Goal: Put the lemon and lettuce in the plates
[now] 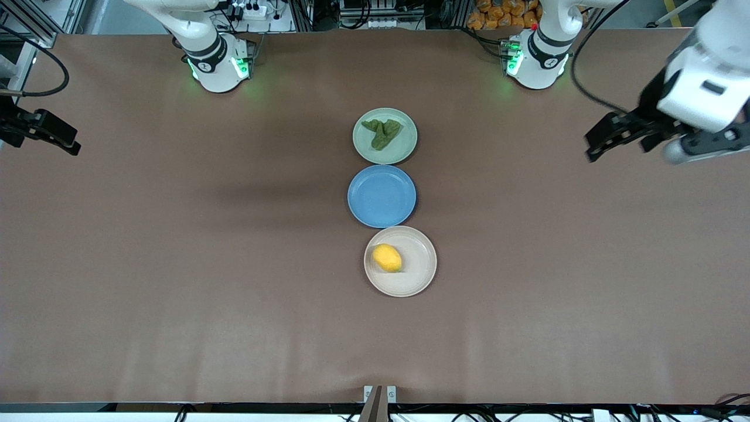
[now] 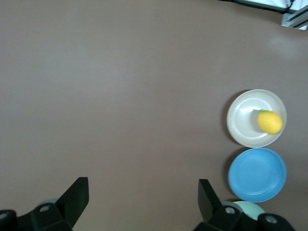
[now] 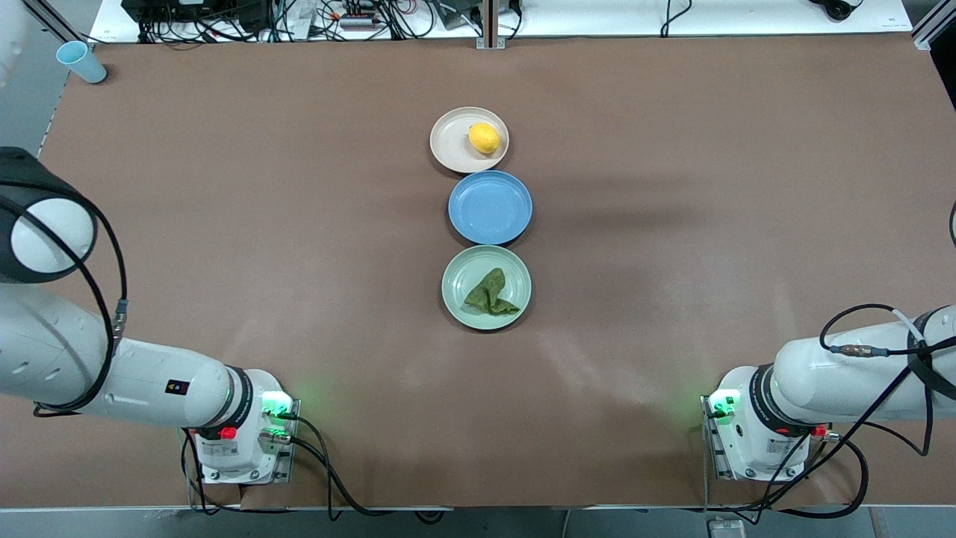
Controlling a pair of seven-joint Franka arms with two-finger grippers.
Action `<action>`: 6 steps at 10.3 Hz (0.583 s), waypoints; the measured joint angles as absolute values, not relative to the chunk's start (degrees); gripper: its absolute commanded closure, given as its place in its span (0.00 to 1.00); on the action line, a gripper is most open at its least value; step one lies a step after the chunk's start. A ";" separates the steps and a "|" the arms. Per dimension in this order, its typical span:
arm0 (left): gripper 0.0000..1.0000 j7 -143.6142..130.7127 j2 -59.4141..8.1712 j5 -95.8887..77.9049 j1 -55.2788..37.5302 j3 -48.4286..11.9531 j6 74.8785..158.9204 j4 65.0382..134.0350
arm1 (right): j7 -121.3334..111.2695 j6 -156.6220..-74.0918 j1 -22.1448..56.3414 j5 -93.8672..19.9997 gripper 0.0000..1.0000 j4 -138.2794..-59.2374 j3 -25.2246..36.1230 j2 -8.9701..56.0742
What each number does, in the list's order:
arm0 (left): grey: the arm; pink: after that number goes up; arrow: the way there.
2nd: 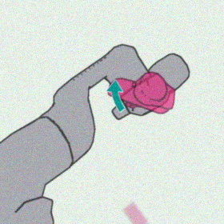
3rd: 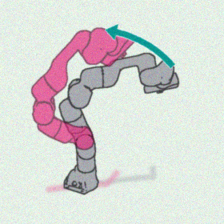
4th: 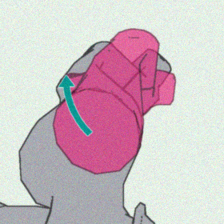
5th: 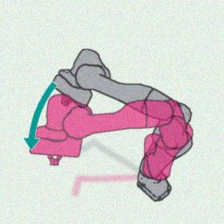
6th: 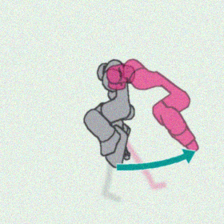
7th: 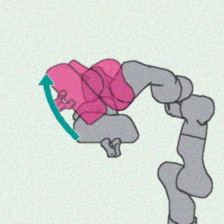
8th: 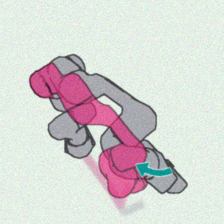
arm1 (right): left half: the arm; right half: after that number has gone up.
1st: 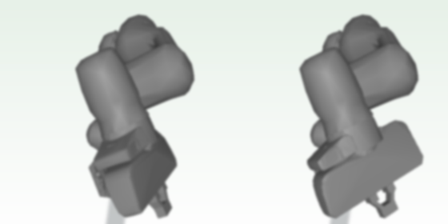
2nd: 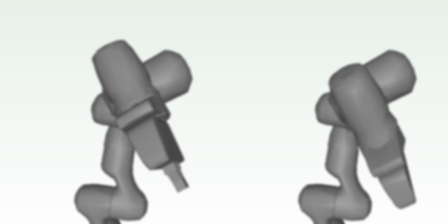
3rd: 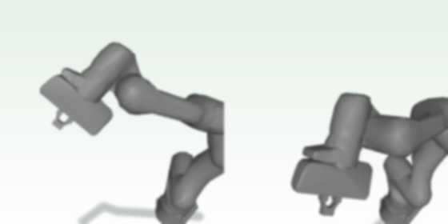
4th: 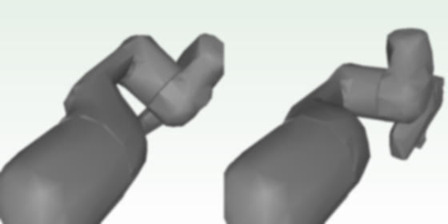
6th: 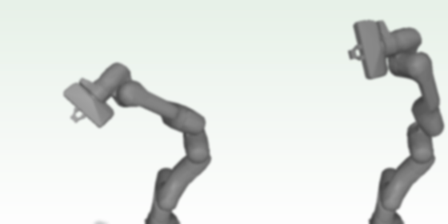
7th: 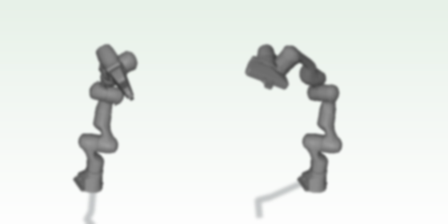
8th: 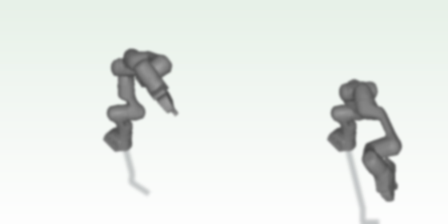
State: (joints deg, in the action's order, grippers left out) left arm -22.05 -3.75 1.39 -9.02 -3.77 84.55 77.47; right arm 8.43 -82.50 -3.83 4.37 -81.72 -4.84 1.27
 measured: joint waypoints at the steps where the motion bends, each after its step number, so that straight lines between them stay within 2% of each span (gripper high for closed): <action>1: 0.00 -18.16 -2.35 1.41 -6.44 -3.44 83.18 77.51 | 8.43 -82.12 -3.85 4.35 0.00 -81.39 -4.80 1.25; 3: 0.00 -14.38 0.03 1.41 -3.39 -3.24 81.14 78.07 | 8.43 -81.90 -3.88 4.34 0.00 -81.17 -4.67 1.22; 6: 0.00 -14.16 2.47 1.41 -3.64 -3.68 80.54 82.03 | 8.43 -81.84 -3.89 4.34 0.00 -81.48 -4.26 1.23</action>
State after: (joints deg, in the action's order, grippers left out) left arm -14.16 2.47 1.41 -3.64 -3.68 80.54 82.03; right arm 8.43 -81.84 -3.89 4.34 -81.48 -4.26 1.23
